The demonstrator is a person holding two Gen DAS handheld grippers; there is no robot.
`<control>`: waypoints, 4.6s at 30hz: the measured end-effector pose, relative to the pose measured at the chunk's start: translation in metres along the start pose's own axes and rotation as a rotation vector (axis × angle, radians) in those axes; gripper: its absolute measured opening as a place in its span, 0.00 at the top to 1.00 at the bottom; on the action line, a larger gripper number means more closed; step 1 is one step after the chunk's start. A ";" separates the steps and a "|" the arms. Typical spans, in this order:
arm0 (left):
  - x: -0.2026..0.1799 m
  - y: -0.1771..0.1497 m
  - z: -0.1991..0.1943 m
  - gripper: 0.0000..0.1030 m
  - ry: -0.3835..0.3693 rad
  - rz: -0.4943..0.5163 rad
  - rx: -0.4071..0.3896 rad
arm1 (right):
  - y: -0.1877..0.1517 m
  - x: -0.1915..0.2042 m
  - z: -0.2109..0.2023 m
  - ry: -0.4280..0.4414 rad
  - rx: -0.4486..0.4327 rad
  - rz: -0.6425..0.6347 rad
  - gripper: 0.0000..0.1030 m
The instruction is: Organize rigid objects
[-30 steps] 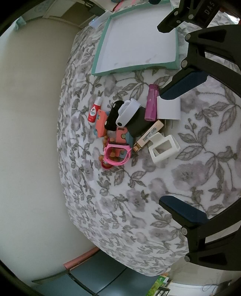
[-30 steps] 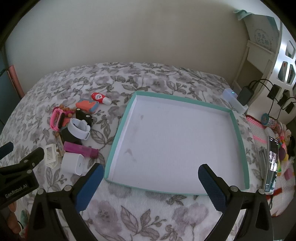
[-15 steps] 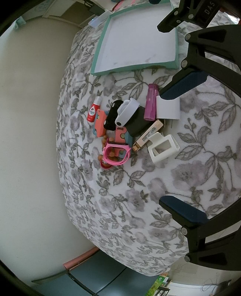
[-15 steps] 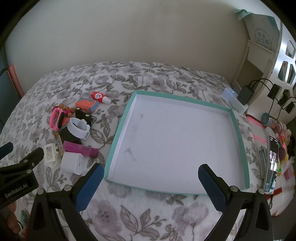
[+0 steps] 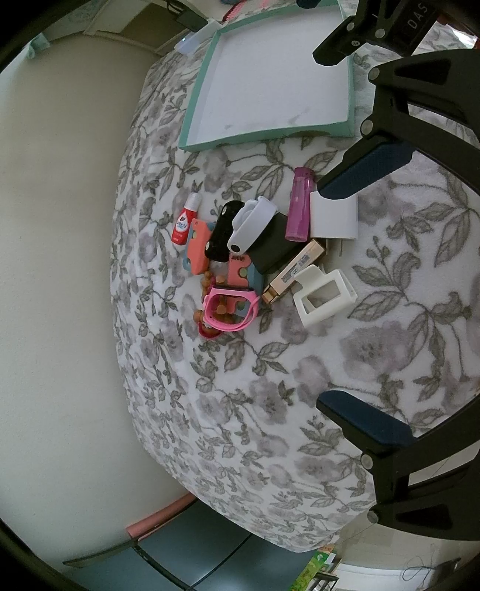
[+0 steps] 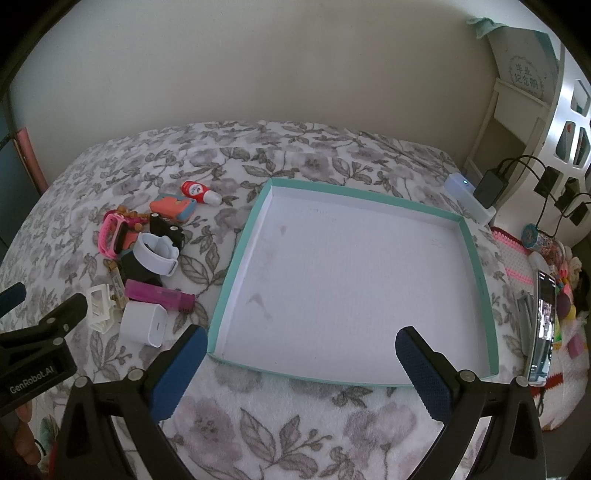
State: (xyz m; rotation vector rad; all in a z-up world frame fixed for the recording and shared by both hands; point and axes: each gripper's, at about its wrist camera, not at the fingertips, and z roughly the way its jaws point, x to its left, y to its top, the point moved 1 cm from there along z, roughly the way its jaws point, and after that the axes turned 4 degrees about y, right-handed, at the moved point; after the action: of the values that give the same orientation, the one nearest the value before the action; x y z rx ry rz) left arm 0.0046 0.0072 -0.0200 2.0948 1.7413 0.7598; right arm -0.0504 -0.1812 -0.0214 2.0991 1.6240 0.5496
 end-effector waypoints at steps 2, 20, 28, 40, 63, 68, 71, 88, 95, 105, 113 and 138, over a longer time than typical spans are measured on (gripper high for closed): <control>0.000 -0.001 0.000 0.00 -0.001 -0.001 0.001 | 0.001 0.000 0.000 0.000 0.000 0.000 0.00; 0.057 0.038 0.010 0.00 -0.036 -0.096 0.026 | 0.027 0.021 -0.008 0.085 -0.018 -0.050 0.00; 0.086 0.036 0.039 0.00 -0.040 -0.186 0.102 | 0.041 0.065 0.015 0.188 0.050 -0.086 0.00; 0.088 0.018 0.077 0.00 -0.120 -0.235 0.195 | 0.024 0.116 0.061 0.267 0.205 -0.159 0.04; 0.044 0.013 0.109 0.00 -0.225 -0.152 0.279 | 0.002 0.149 0.111 0.266 0.333 -0.229 0.14; 0.038 0.012 0.115 0.00 -0.202 -0.135 0.295 | 0.004 0.154 0.116 0.247 0.317 -0.245 0.14; 0.037 0.013 0.117 0.01 -0.198 -0.136 0.293 | 0.003 0.161 0.119 0.231 0.313 -0.262 0.14; 0.040 0.004 0.113 0.42 -0.216 -0.137 0.317 | 0.012 0.144 0.121 0.245 0.294 -0.209 0.36; 0.048 0.004 0.098 0.44 -0.204 -0.145 0.304 | 0.007 0.138 0.112 0.270 0.288 -0.196 0.36; 0.051 0.019 0.069 0.47 -0.185 -0.142 0.258 | 0.010 0.123 0.074 0.322 0.235 -0.153 0.41; 0.037 0.054 0.033 0.47 -0.183 -0.123 0.178 | 0.026 0.097 0.050 0.326 0.109 -0.065 0.41; -0.145 0.119 0.003 0.47 -0.284 0.090 0.106 | 0.052 -0.068 0.049 -0.067 -0.029 0.241 0.41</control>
State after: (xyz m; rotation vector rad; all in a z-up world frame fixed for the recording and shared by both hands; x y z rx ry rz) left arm 0.0846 -0.1586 0.0145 2.2359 1.5738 0.3746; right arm 0.0024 -0.2633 -0.0363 2.2814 1.3274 0.5690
